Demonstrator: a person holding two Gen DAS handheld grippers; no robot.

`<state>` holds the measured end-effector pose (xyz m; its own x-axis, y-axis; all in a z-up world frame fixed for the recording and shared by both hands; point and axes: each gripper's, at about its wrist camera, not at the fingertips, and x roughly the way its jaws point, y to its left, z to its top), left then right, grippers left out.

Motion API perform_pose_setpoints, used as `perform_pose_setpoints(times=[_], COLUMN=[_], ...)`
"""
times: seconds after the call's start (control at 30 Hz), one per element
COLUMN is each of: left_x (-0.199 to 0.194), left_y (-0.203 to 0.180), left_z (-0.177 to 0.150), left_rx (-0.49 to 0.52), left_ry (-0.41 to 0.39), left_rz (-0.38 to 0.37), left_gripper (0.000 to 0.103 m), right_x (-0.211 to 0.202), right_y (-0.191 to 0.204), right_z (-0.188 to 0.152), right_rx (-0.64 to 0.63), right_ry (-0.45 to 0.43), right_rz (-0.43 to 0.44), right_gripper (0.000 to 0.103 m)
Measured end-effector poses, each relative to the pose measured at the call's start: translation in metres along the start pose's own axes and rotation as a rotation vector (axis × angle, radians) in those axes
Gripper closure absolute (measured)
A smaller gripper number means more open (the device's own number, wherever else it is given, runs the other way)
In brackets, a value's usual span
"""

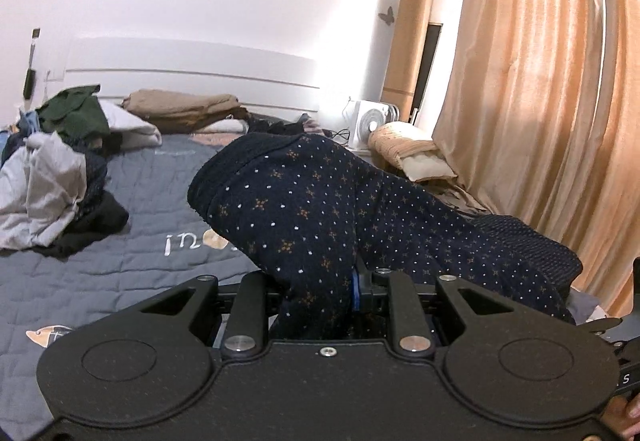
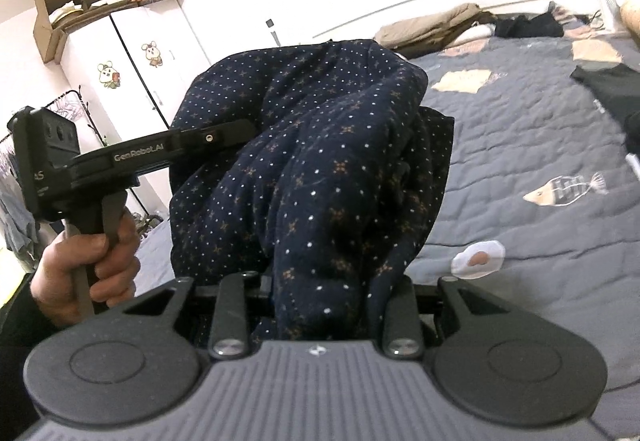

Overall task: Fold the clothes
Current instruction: 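Lift the folded navy top off the quilt with both tools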

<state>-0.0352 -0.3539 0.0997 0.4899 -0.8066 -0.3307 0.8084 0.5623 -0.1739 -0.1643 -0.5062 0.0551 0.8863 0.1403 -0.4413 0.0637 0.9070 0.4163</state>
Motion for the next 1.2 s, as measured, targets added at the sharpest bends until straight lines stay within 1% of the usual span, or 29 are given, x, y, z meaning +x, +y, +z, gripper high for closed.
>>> perform_pose_setpoints(times=[0.13, 0.33, 0.57, 0.67, 0.77, 0.8, 1.0, 1.03, 1.2], left_x=[-0.014, -0.031, -0.031, -0.024, -0.012, -0.007, 0.025, 0.03, 0.051], left_y=[-0.024, -0.054, -0.089, -0.104, -0.122, -0.128, -0.173, -0.181, -0.219], left_z=[0.004, 0.0, -0.005, -0.005, -0.002, -0.001, 0.015, 0.017, 0.021], left_rx=[0.005, -0.002, 0.012, 0.016, 0.022, 0.026, 0.054, 0.06, 0.08], left_ry=[-0.023, -0.055, -0.063, -0.06, -0.052, -0.048, -0.031, -0.03, -0.043], left_rz=[-0.009, -0.031, -0.063, -0.079, -0.099, -0.106, -0.129, -0.13, -0.138], left_gripper=[0.082, 0.082, 0.082, 0.082, 0.082, 0.082, 0.082, 0.082, 0.082], right_x=[-0.021, -0.038, -0.057, -0.06, -0.05, -0.044, -0.039, -0.03, -0.028], right_y=[0.001, 0.046, 0.075, 0.071, 0.067, 0.064, 0.024, 0.02, -0.006], right_z=[0.002, -0.006, -0.017, -0.019, -0.018, -0.017, -0.002, 0.001, 0.009], right_rx=[-0.014, -0.04, -0.049, -0.043, -0.036, -0.039, -0.021, -0.018, -0.017], right_ry=[-0.006, -0.014, -0.014, -0.022, -0.022, -0.012, -0.029, -0.032, -0.061], right_rz=[-0.017, -0.03, -0.022, -0.02, -0.011, 0.007, -0.016, -0.016, -0.026], right_gripper=[0.072, 0.072, 0.072, 0.072, 0.072, 0.072, 0.072, 0.072, 0.072])
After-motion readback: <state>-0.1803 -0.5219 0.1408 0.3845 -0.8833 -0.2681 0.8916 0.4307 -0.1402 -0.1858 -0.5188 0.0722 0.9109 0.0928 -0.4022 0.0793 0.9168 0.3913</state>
